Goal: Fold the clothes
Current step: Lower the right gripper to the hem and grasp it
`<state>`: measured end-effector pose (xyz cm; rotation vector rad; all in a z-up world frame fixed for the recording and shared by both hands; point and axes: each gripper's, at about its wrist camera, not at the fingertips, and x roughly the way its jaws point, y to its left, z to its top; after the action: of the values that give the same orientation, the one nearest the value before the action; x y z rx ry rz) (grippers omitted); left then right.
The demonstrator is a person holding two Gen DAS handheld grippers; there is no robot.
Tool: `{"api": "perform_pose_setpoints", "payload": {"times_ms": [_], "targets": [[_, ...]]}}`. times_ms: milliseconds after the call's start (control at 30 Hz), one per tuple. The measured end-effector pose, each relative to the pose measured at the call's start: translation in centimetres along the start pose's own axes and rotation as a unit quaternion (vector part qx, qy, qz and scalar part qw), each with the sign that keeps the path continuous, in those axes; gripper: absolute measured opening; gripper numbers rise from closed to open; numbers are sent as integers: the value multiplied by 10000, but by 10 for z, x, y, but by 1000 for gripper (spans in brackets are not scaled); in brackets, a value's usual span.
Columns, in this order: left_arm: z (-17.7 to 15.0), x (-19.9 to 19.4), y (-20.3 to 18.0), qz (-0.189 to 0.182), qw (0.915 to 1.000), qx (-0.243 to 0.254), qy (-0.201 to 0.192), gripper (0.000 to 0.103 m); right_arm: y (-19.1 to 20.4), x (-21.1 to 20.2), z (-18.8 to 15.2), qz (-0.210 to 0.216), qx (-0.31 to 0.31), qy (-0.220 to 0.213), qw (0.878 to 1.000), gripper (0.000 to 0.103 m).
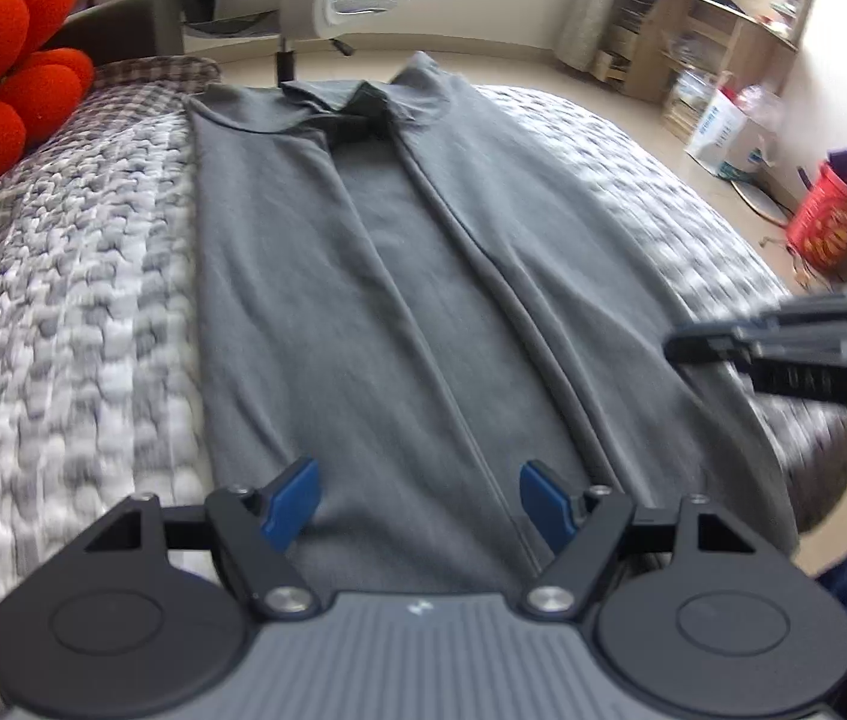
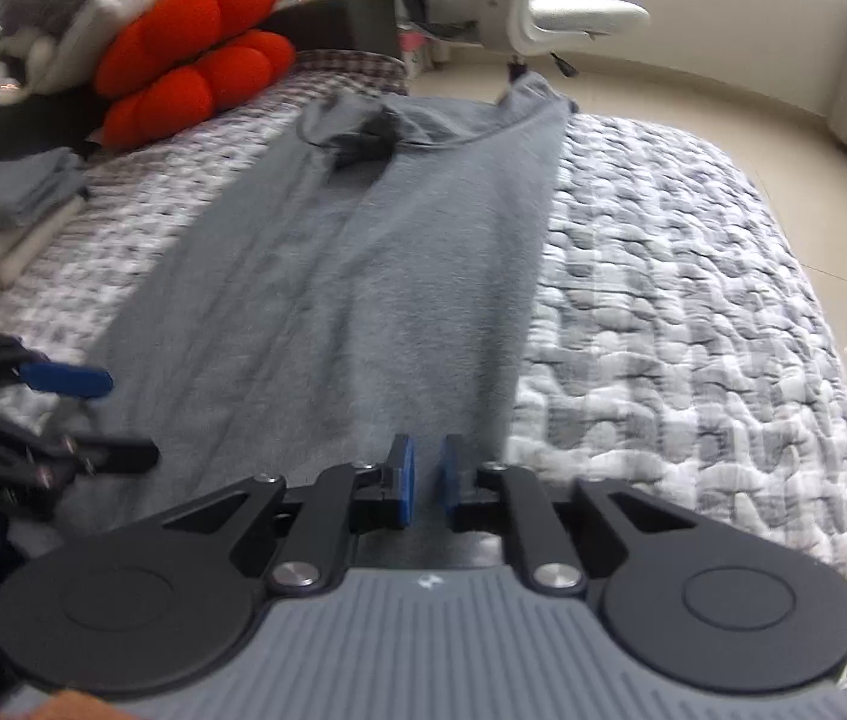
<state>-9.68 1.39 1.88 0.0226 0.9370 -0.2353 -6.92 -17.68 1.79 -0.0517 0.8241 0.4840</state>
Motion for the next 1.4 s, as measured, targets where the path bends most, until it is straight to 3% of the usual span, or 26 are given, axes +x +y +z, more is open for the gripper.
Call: {"api": "perform_pose_setpoints", "payload": {"times_ms": [167, 267, 367, 500, 633, 700, 767, 833, 967, 1067, 1100, 1200, 1400], "targets": [[-19, -11, -9, -60, 9998, 164, 9, 74, 30, -16, -10, 549, -547, -443, 9960, 19], [-24, -15, -10, 22, 9998, 175, -30, 73, 53, -8, -25, 746, -886, 0, 9933, 18], [-31, -25, -11, 100, 9998, 149, -91, 71, 75, -14, -45, 625, -1447, 51, 9875, 20], [-43, -35, -13, 167, 9997, 152, -104, 70, 80, -22, -62, 986, -1322, 354, 9857, 20], [-56, -31, -21, 115, 9992, 376, 9, 70, 87, -23, -78, 850, -1341, 486, 9861, 19], [-57, -31, -24, 152, 9985, 517, 8, 70, 87, -29, -74, 1039, -1168, 336, 9871, 19], [-52, -37, -15, -82, 9996, 262, 27, 69, 83, -32, -72, 1273, -782, 203, 9886, 21], [-45, -47, 1, -267, 9995, -154, -90, 69, 76, -25, -75, 1423, -146, 263, 9894, 41], [-34, -57, 23, -151, 9976, -604, -307, 66, 77, -2, -98, 1506, 851, 706, 9824, 41], [-37, -53, 27, -351, 9962, -770, -222, 66, 77, 3, -106, 1642, 1460, 534, 9741, 46], [-38, -50, 29, -454, 9948, -885, -198, 66, 77, 3, -106, 1637, 1580, 401, 9729, 52], [-39, -41, 31, -660, 9917, -1090, -163, 64, 85, 0, -105, 1580, 1596, -10, 9745, 55], [-47, -45, 30, -583, 9918, -1120, -193, 58, 85, -10, -105, 1656, 1653, -168, 9721, 55]]}}
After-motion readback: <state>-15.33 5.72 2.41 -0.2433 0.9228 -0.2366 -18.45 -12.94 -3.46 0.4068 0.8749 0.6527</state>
